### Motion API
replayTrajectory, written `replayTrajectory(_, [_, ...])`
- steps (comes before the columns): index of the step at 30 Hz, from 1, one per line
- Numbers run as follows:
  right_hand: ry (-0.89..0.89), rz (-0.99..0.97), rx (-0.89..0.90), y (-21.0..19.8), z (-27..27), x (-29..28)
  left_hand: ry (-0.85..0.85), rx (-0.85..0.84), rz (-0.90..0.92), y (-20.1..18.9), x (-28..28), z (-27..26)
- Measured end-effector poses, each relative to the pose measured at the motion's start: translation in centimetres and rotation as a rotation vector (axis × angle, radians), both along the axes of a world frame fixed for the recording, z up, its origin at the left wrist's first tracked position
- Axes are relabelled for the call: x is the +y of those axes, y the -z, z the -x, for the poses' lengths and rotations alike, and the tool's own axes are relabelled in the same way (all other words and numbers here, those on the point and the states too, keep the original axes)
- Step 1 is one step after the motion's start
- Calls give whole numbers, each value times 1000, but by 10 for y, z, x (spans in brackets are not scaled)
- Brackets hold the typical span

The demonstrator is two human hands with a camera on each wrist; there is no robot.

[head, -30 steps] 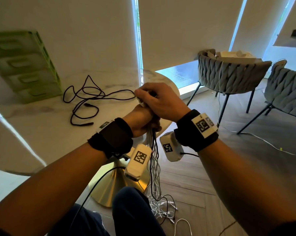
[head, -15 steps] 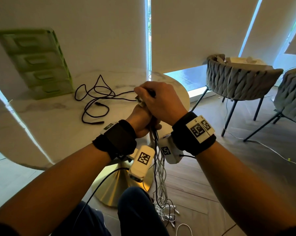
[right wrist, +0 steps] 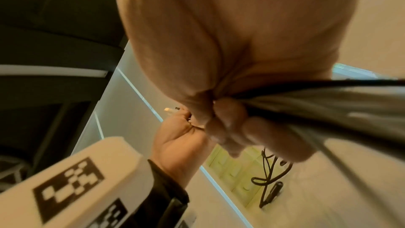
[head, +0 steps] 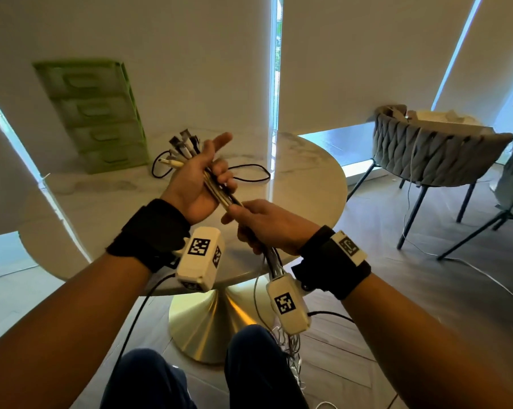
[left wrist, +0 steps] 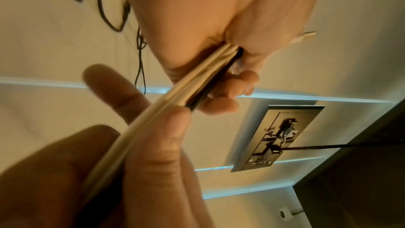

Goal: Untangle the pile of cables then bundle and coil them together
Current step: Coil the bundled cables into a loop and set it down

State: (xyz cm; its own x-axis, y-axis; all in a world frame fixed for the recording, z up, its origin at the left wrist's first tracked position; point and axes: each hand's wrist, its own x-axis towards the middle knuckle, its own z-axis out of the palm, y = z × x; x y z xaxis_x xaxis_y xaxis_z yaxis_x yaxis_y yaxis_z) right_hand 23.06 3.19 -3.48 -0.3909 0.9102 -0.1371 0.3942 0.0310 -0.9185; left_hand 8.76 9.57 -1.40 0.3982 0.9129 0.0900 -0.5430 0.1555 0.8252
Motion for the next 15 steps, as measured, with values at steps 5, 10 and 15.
replayTrajectory(5, [-16,-4,-302,-11,27,7,-112,15,40,13,3,22])
replayTrajectory(10, [-15,5,-307,-6,43,10,-201,39,114,18,2,35])
replayTrajectory(15, [-43,-19,-176,-3,49,10,-109,88,128,9,-3,46])
